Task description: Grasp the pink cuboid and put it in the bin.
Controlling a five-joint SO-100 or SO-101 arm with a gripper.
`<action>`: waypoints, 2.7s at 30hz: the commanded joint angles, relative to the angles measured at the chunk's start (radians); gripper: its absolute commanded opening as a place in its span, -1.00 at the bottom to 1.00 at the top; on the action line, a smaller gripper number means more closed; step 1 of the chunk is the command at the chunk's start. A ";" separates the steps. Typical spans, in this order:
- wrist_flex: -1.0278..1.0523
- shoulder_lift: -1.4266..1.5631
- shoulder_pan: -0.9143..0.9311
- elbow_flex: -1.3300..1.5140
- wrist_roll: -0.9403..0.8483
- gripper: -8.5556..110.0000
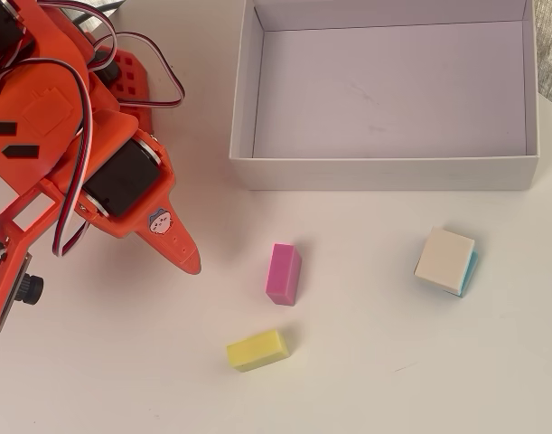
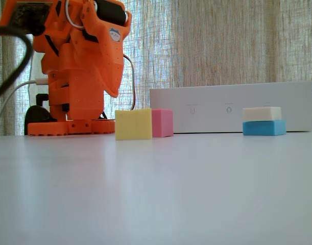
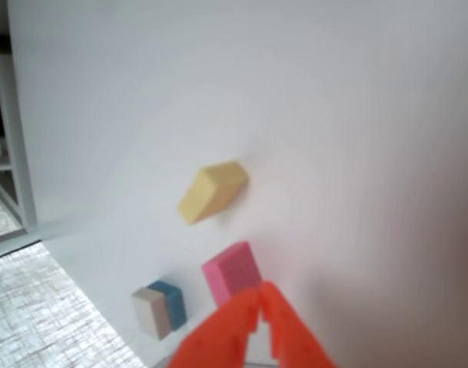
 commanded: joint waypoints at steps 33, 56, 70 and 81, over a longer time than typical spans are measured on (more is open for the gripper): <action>0.026 -0.775 -0.133 -0.729 -0.423 -0.28; 0.345 -1.305 -0.140 -1.134 -0.709 -0.17; 0.112 -1.328 -0.086 -0.825 -0.701 -0.18; 0.014 -1.390 -0.100 -0.756 -0.696 -0.18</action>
